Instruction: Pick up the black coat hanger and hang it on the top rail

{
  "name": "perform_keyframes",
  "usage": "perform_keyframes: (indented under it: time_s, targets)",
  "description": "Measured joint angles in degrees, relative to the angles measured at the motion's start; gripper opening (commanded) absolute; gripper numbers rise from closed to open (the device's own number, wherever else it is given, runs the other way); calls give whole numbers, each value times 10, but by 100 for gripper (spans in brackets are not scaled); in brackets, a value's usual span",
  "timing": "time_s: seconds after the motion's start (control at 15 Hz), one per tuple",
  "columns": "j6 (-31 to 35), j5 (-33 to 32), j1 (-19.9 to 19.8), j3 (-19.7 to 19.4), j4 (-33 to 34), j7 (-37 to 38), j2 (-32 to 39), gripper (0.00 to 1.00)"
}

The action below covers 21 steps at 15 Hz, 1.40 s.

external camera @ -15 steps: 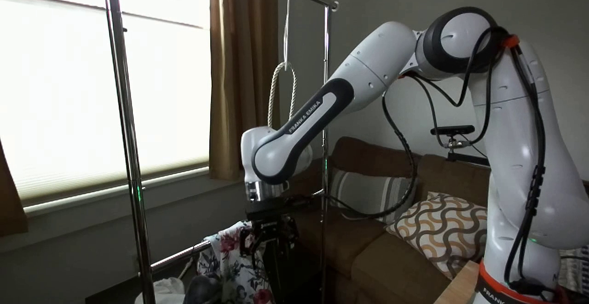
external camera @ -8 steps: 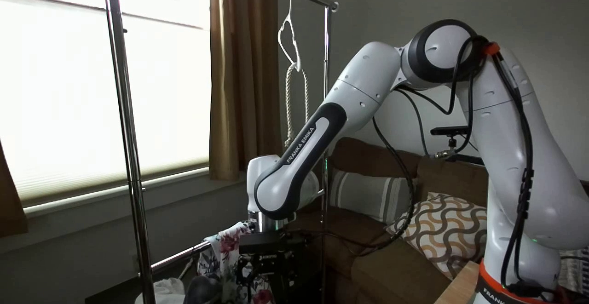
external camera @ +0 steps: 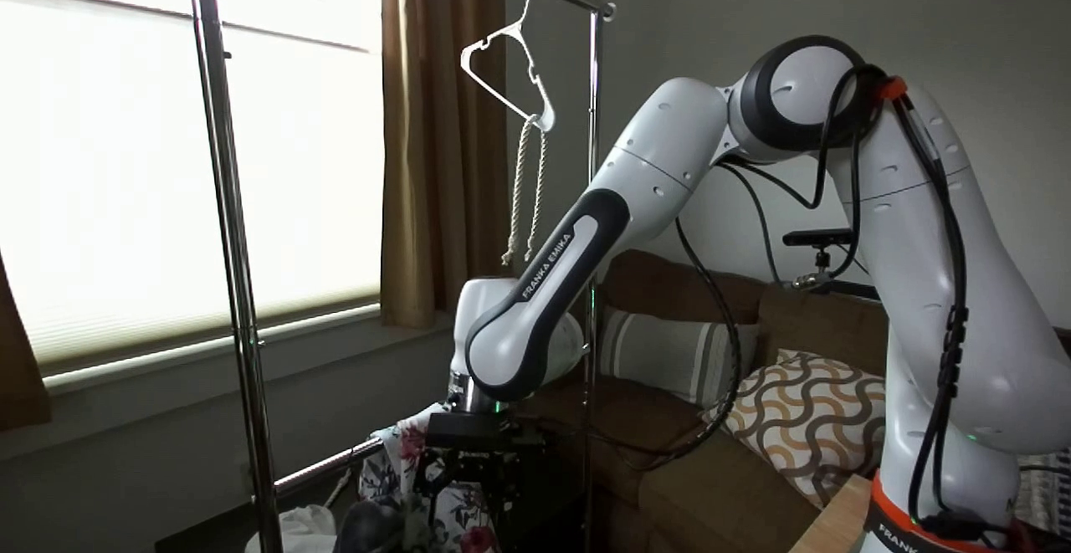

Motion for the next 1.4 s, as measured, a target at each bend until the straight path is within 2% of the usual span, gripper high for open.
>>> perform_keyframes:
  time_s: [0.2,0.27,0.33,0.47,0.6,0.73,1.07,1.4]
  targets:
    - [143,7,-14,-8,-35,-24,2,100]
    - [176,-4,-14,-23,-51,-32,1,100]
    - [197,-26,-7,-49,-66,-37,-2,100]
    - [212,-88,24,-126,-92,-36,-10,100]
    - [212,-179,67,-217,-109,-16,-11,100]
    - [209,-225,114,-289,-118,4,-4,100]
    - [209,-223,123,-299,-114,4,-2,100]
    - [209,-225,163,-341,-114,6,22,100]
